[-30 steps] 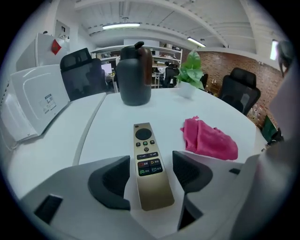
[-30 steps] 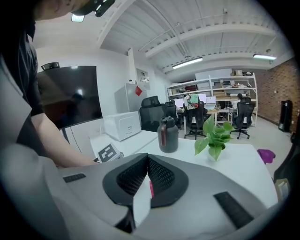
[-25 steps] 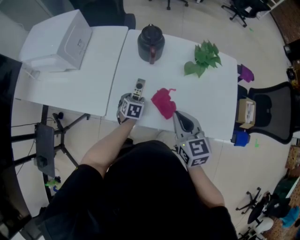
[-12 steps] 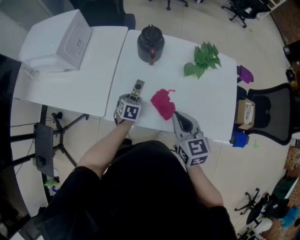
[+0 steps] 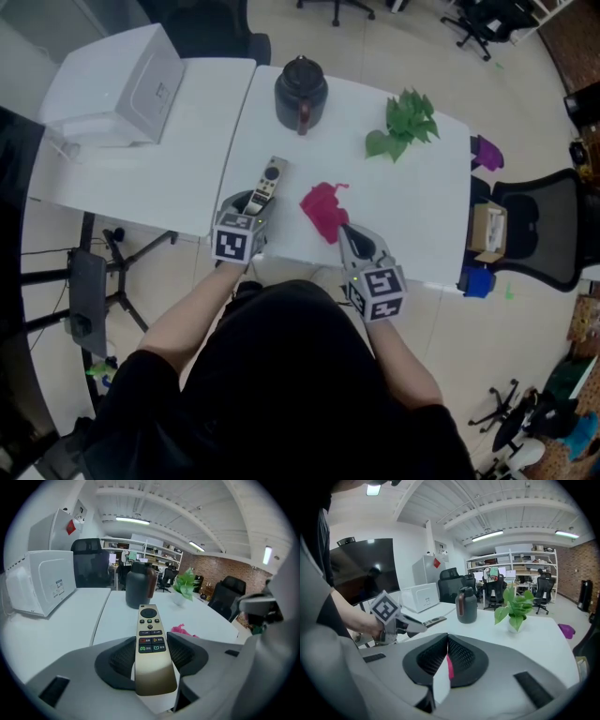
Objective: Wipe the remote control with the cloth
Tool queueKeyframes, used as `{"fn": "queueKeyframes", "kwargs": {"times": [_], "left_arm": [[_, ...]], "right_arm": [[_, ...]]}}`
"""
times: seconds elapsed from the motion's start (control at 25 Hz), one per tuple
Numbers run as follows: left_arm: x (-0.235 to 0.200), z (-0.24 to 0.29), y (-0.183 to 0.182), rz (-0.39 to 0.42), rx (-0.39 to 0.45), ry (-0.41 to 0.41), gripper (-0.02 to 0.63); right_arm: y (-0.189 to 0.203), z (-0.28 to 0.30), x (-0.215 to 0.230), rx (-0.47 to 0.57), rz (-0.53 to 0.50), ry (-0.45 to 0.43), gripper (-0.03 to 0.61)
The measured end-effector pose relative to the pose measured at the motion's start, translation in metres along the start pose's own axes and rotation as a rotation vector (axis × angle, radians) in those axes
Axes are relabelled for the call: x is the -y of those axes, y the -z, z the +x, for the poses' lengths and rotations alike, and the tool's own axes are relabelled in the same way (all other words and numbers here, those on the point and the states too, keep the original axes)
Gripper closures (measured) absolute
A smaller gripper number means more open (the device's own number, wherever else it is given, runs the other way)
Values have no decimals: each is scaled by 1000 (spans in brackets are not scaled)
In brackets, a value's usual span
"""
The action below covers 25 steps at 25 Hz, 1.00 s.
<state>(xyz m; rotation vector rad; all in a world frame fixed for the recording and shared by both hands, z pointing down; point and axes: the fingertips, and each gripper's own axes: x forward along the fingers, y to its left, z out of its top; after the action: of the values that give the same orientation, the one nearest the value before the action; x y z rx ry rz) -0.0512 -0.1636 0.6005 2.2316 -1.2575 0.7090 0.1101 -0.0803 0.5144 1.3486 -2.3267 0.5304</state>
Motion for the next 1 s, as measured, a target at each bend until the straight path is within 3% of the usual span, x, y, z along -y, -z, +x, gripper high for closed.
{"fn": "queueKeyframes", "kwargs": {"times": [0.16, 0.36, 0.48, 0.72, 0.92, 1.0], "left_arm": [[14, -39, -34, -39, 99, 82, 403], [31, -87, -68, 8, 203, 135, 403], [38, -111, -83, 15, 251, 163, 403], [47, -141, -98, 76, 298, 165, 403], [50, -149, -101, 137, 303, 143, 403], [50, -150, -104, 158, 305, 132, 403]], "right_arm": [[22, 25, 5, -77, -23, 4, 554], [57, 70, 26, -190, -73, 56, 385], [78, 102, 36, -278, -93, 63, 328], [110, 145, 48, -435, -137, 68, 311], [126, 152, 54, -513, -87, 52, 313], [126, 151, 51, -508, -76, 41, 362]]}}
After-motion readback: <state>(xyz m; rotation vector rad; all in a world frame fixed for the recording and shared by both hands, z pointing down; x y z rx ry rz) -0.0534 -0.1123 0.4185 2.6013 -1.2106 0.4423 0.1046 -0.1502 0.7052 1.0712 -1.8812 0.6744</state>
